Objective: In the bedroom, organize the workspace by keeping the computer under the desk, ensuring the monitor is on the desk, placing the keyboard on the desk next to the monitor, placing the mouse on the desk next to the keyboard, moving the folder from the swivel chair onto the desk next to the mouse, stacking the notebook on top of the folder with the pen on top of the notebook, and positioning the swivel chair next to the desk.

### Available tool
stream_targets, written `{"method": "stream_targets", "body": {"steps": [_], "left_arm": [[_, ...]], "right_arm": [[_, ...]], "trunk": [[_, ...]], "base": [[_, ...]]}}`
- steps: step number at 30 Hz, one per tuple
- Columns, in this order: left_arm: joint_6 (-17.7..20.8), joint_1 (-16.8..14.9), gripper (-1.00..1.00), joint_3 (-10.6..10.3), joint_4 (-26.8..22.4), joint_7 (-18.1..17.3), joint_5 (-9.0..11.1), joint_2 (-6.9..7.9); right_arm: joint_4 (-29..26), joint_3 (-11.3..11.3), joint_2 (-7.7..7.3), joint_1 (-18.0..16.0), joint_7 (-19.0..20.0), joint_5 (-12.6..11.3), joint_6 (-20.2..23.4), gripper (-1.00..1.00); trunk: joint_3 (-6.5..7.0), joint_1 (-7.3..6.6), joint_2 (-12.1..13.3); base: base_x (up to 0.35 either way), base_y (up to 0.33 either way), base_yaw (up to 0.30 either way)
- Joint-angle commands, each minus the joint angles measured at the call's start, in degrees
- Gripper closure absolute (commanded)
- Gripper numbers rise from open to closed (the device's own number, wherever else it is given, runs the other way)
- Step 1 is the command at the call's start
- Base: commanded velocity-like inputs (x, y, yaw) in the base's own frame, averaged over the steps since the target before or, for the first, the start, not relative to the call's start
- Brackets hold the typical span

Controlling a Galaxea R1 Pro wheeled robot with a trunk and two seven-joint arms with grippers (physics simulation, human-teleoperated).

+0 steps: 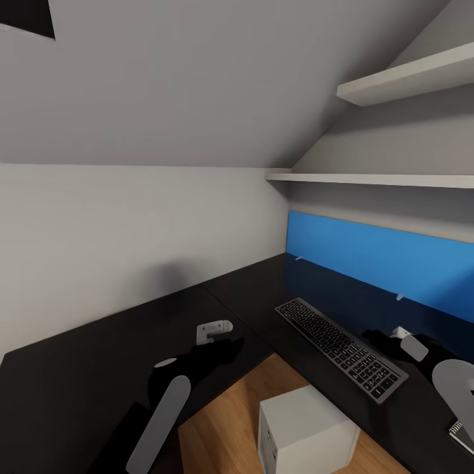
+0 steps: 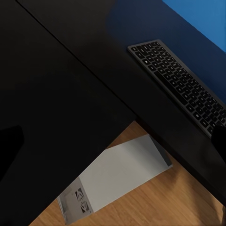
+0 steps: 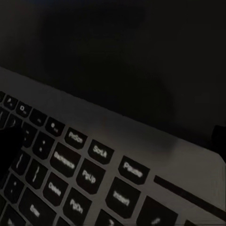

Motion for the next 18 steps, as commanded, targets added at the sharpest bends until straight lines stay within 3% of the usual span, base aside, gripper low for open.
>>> {"method": "stream_targets", "body": {"steps": [1, 6, 12, 18], "left_arm": [[0.09, -0.05, -1.0, -0.04, -0.07, 0.57, 0.6, 0.0], [0.14, -0.05, -1.0, -0.04, -0.04, 0.59, 0.6, 0.0], [0.17, -0.05, -1.0, -0.03, -0.04, 0.58, 0.62, 0.0], [0.18, -0.05, -1.0, -0.03, -0.03, 0.57, 0.68, 0.0]], "right_arm": [[-0.03, 0.09, -0.02, -0.03, 0.15, 0.02, 0.27, -1.0], [-0.02, 0.09, 0.06, -0.03, 0.15, 0.04, 0.38, -1.0], [-0.02, 0.09, 0.06, -0.03, 0.15, 0.04, 0.38, -1.0], [-0.02, 0.09, 0.04, -0.03, 0.08, 0.1, 0.33, -1.0]], "trunk": [[-0.07, 0.0, -0.04], [-0.07, 0.0, -0.04], [-0.07, 0.0, -0.04], [-0.07, 0.0, -0.04]], "base": [[0.0, 0.0, 0.0], [-0.028, 0.0, 0.0], [-0.216, 0.0, 0.0], [-0.069, 0.029, 0.0]]}}
